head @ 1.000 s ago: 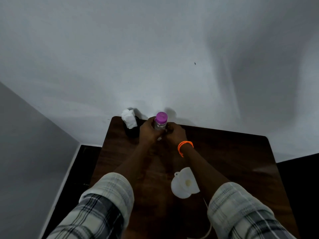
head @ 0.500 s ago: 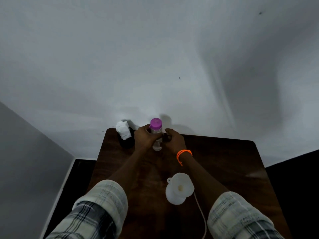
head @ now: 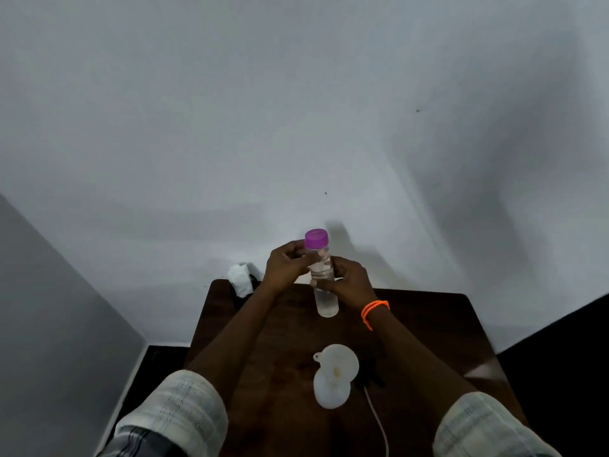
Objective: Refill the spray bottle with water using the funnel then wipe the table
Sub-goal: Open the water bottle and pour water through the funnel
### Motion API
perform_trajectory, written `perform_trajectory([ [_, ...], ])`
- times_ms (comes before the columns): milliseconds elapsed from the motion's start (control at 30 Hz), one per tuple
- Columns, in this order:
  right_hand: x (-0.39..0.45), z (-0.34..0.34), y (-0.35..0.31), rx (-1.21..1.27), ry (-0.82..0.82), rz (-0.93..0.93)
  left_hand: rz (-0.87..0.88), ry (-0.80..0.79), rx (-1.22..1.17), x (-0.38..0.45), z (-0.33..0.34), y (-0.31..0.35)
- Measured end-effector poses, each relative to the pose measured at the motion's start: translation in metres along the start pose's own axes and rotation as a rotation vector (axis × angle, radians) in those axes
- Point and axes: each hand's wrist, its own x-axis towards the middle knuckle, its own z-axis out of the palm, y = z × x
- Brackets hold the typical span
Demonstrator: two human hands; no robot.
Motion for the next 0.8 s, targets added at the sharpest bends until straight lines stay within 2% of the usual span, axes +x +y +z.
perform_trajectory([
  [67,-0.006,-0.012,-0.010,-0.023,-0.020,-0.019,-0.044,-0.107,-0.211,-0.004,-0.005,0.014],
  [133,-0.013,-0.024,-0.020,-0.033,-0.036,-0.044,-0.023,-0.190,-0.285,-0.008,-0.011,0.024],
  [267,-0.025,-0.045,-0.034,0.025,-0.114,-0.053,0.001,-0.327,-0.297,-0.015,-0.012,0.039],
  [400,-0.037,-0.059,-0.045,0.187,-0.208,-0.019,0.027,-0.429,-0.282,-0.024,-0.002,0.051],
  [533,-0.049,-0.064,-0.055,0.288,-0.291,0.017,0.017,-0.552,-0.373,-0.033,0.005,0.059],
  [700,-0.062,-0.063,-0.053,0.320,-0.305,0.034,0.009,-0.674,-0.440,-0.042,0.009,0.064],
  [800,-0.069,-0.061,-0.048,0.296,-0.282,0.035,0.003,-0.649,-0.406,-0.044,0.013,0.063],
])
